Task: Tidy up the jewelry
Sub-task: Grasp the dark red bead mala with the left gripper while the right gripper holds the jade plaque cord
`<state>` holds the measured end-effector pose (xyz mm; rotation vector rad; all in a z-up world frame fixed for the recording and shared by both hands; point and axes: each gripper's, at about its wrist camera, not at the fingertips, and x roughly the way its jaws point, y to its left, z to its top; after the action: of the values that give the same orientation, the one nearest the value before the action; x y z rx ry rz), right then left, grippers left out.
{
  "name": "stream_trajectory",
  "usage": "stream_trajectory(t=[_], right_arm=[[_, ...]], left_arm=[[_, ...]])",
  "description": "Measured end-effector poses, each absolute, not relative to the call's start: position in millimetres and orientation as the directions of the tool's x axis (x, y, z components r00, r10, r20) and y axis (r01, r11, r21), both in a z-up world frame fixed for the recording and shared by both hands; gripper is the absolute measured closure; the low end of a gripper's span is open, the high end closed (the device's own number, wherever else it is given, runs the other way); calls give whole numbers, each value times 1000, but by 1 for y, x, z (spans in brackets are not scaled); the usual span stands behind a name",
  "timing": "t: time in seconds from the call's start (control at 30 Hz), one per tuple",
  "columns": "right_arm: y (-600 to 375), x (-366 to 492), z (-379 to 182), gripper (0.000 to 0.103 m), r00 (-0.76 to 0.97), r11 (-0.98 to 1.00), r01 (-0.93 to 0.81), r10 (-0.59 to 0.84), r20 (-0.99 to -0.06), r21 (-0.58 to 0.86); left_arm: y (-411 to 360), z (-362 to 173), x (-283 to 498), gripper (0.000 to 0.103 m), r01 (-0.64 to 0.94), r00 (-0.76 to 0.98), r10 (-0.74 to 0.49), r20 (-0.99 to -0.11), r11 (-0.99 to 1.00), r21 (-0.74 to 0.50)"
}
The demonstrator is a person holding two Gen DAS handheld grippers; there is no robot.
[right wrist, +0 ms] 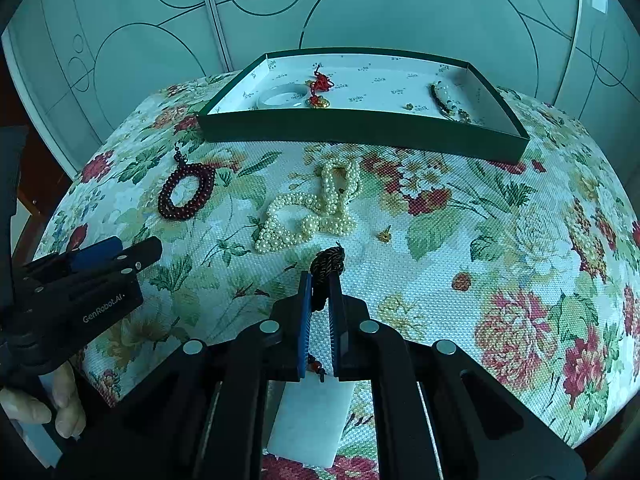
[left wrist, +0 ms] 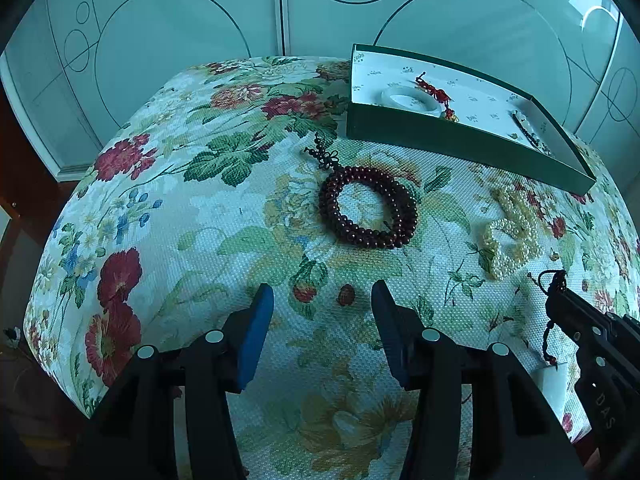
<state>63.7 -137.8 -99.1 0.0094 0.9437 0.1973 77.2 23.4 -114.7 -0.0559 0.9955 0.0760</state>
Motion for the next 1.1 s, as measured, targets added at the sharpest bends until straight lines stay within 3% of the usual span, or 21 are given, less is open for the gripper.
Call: stream_trajectory(t=[0.33, 0.43, 1.1], right_arm=[[-142, 60, -81, 95, 607, 982, -167, 177, -775, 93], [-143, 58, -77, 95, 612, 981, -169, 182, -769, 97], [-159, 50, -61, 95, 648, 981, -154, 191, -737, 119]], left_arm=[[22, -113, 82, 51, -90, 544, 36, -838, 996, -16], [21, -110, 85, 42, -89, 554, 30, -832, 996, -23], [5, -114, 115, 37, -70, 539, 14, -842, 997, -28]])
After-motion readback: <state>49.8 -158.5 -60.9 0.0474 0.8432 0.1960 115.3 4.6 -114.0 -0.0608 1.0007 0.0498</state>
